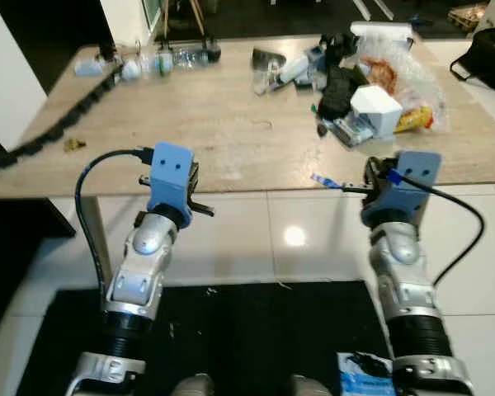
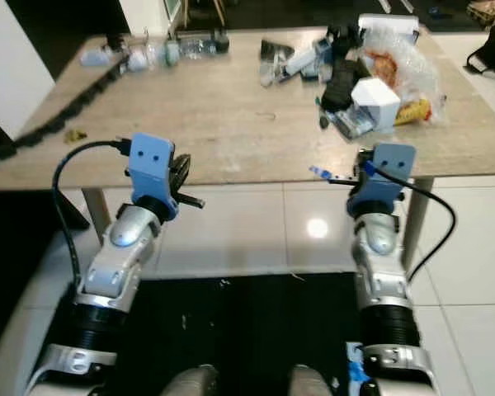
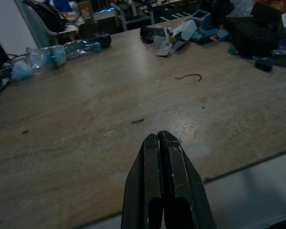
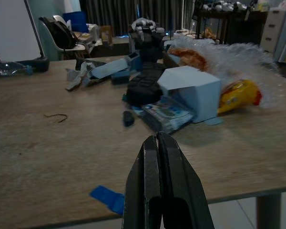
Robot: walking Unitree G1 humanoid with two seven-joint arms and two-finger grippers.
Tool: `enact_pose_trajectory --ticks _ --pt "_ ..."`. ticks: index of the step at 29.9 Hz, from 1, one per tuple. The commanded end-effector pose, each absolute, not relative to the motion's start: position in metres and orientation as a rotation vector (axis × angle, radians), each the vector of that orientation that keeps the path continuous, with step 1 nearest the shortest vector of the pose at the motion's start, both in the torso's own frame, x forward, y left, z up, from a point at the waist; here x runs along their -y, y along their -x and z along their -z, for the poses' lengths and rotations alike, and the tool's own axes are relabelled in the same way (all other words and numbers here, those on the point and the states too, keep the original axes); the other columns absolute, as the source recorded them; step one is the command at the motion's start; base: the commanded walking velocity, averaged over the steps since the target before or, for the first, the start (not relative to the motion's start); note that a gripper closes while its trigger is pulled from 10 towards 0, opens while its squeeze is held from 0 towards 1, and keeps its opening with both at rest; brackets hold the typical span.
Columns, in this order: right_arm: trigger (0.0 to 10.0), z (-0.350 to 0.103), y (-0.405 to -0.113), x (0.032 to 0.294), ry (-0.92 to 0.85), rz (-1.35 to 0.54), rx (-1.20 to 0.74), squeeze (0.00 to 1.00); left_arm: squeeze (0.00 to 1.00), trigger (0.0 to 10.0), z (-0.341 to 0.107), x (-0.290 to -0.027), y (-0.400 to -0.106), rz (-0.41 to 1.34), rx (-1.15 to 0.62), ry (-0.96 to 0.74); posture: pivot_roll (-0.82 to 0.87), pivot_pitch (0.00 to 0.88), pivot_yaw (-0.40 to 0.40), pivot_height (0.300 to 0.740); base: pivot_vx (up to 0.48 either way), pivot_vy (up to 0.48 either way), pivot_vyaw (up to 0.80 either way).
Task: Picking trash to rubbish bin
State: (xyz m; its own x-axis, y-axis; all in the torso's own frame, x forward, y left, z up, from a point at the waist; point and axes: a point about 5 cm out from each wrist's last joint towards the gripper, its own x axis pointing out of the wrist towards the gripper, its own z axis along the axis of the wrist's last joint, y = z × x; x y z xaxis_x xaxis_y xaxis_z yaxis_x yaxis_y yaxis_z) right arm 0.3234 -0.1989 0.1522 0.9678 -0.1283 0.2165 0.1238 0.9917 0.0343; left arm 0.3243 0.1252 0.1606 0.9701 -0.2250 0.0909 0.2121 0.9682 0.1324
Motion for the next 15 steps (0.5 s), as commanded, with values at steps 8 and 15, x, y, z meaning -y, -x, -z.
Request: enact_pose_trajectory --ticks 8,15 --pt "10.0 -0.1484 -0.3209 0.1987 -0.028 0.139 0.213 0.00 0.00 10.0 -0.1590 -0.1280 -0.3234 0.225 0.090 -0.135 -0.02 0.060 0.052 0.740 0.275 0.000 -0.65" --pt "10.0 -0.1479 -0.3212 0.1976 -0.023 0.141 0.212 0.00 0.00 10.0 -0.1596 -0.1279 -0.3243 0.225 0.086 -0.126 -0.01 0.060 0.055 0.740 0.274 0.000 -0.06"
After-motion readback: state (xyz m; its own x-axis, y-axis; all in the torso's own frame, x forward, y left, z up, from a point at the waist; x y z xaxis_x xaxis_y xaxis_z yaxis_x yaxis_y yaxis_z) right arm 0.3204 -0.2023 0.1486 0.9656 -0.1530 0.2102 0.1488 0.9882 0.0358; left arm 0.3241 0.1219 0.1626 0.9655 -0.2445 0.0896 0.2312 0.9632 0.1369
